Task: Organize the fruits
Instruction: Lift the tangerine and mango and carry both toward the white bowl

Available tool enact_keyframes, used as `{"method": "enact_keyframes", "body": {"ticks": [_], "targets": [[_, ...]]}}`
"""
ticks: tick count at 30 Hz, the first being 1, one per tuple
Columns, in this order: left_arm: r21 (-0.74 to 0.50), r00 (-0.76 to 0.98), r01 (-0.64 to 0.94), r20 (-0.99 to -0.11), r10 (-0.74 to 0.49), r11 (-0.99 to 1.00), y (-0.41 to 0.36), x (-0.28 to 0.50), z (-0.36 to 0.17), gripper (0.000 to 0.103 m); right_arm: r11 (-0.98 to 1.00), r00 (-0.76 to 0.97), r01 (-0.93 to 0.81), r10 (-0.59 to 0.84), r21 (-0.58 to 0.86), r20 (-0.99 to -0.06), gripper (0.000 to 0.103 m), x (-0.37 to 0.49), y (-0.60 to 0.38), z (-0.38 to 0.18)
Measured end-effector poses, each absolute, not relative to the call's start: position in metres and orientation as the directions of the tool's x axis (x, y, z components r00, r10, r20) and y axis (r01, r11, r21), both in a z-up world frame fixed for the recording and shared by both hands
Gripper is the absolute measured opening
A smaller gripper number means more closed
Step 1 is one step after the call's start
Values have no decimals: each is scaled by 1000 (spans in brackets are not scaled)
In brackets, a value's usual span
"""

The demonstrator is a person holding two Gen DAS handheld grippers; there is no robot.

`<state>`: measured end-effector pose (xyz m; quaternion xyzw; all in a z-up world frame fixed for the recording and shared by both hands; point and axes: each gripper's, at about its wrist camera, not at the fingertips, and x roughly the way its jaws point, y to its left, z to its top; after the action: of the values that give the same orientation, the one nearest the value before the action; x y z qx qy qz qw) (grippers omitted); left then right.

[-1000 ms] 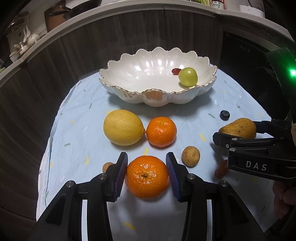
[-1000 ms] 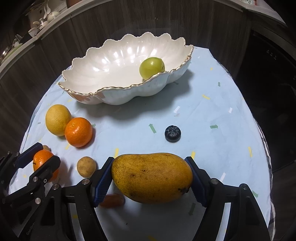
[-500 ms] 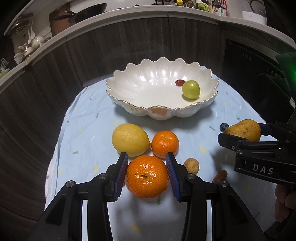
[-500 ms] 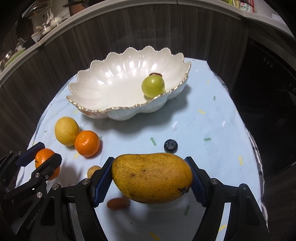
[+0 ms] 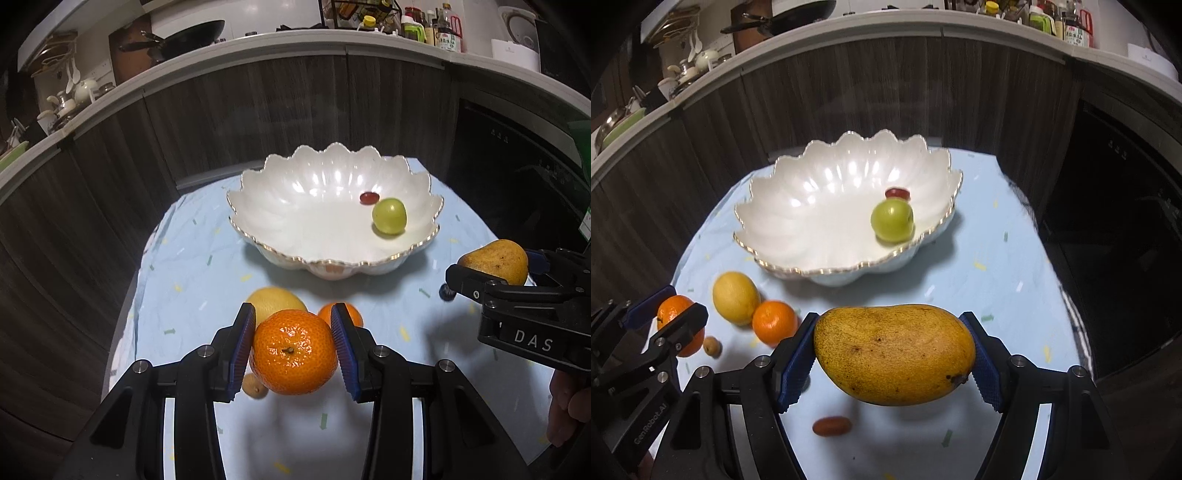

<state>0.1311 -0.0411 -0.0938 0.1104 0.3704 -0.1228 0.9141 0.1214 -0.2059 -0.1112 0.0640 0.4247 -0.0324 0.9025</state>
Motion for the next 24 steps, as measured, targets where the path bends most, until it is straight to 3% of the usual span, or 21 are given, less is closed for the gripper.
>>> {"method": "enact_keyframes", "body": {"ticks": [24], "targets": [[59, 713, 317, -673, -197, 947, -42, 202, -58, 42, 990, 698, 103, -1, 99, -716, 75, 182, -203, -72]]}}
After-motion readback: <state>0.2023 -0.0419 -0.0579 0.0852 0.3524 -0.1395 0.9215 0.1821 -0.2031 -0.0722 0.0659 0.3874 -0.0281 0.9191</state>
